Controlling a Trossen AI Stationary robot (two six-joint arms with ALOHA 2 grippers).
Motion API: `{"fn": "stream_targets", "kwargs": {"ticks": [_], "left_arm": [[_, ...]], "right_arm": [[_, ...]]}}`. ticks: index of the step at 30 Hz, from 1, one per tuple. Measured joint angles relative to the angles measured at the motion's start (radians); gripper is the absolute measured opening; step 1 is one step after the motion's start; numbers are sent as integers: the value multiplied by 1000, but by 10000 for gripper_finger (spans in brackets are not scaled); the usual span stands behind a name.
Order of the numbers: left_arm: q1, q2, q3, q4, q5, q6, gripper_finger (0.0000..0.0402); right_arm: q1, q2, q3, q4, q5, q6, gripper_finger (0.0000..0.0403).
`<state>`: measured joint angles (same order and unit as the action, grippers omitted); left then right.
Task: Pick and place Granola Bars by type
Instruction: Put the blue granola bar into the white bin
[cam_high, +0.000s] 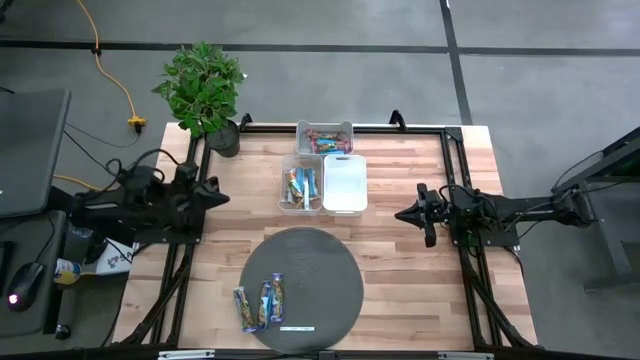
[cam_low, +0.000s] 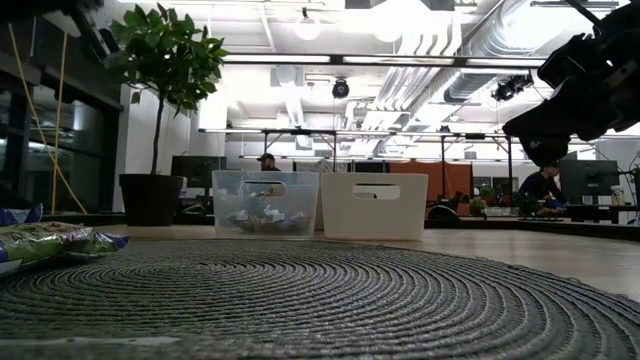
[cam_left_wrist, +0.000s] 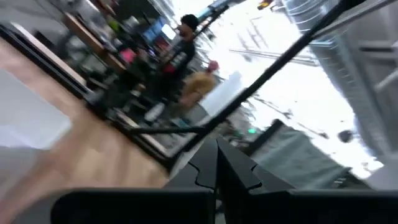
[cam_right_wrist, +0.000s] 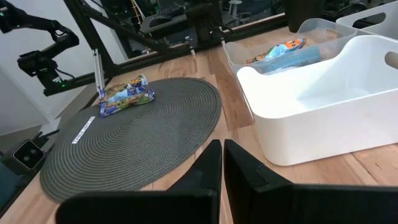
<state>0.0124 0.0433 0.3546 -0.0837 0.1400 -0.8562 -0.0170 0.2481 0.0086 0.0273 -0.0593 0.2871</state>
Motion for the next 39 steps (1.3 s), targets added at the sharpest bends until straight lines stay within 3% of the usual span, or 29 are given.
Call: {"fn": "stream_targets", "kwargs": {"ticks": [4, 12, 17, 27, 30, 33, 39], "left_arm": [[0, 1, 86, -100, 10, -32, 0], [0, 107, 425, -666, -167, -90, 0], [0, 274, 557, -776, -180, -148, 0], [-15, 661, 821, -1065, -80, -177, 0], [-91, 735, 872, -1052, -87, -190, 0], [-223, 787, 909, -1029, -156, -244, 0], [-599, 864, 930, -981, -423, -449, 0]], "right_arm": [[0, 0, 0, 0, 0, 0, 0], [0, 0, 0, 0, 0, 0, 0], [0, 0, 0, 0, 0, 0, 0], [0, 0, 0, 0, 0, 0, 0], [0, 0, 0, 0, 0, 0, 0], [0, 0, 0, 0, 0, 0, 0], [0, 0, 0, 0, 0, 0, 0]]}}
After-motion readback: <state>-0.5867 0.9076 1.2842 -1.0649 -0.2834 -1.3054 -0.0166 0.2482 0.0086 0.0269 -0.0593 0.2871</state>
